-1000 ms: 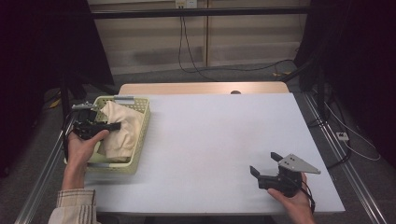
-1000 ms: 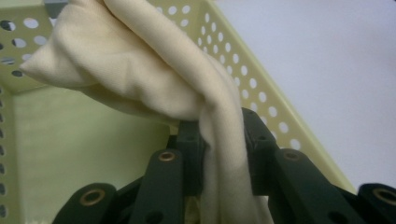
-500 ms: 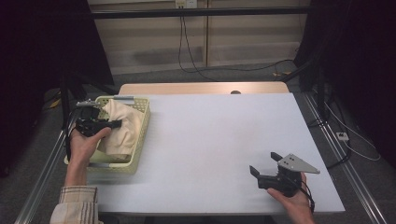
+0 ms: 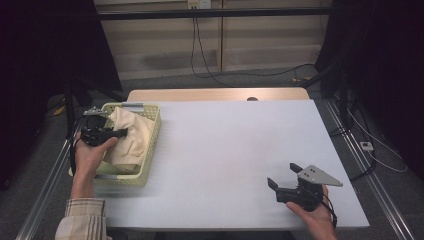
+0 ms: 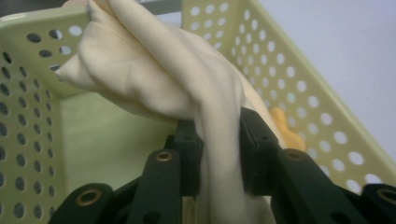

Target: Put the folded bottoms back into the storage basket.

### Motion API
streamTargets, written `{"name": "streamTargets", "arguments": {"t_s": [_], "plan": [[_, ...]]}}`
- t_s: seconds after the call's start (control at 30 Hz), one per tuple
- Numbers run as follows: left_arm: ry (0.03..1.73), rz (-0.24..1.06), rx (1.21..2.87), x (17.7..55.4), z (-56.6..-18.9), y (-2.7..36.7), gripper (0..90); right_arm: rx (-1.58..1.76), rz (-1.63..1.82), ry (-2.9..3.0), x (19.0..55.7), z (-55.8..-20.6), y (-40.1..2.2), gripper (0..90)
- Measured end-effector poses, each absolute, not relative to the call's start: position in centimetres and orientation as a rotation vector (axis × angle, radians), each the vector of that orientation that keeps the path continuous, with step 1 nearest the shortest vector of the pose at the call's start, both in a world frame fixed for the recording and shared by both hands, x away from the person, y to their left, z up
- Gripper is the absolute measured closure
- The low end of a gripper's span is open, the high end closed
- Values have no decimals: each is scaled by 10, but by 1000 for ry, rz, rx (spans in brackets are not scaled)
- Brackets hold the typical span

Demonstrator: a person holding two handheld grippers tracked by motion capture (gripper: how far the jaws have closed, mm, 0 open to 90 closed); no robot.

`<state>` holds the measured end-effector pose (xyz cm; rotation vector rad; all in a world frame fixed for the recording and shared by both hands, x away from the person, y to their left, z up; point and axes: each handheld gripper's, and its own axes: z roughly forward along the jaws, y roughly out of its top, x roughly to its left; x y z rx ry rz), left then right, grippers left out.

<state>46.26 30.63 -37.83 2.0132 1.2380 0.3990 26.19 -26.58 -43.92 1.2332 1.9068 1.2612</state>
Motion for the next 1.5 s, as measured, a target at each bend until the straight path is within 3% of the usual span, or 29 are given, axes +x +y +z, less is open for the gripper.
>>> {"name": "streamTargets", "arguments": {"t_s": [1.5], "plan": [[1432, 459, 2056, 473, -397, 318, 704, 1232, 1250, 1909, 262, -440, -266, 75]]}}
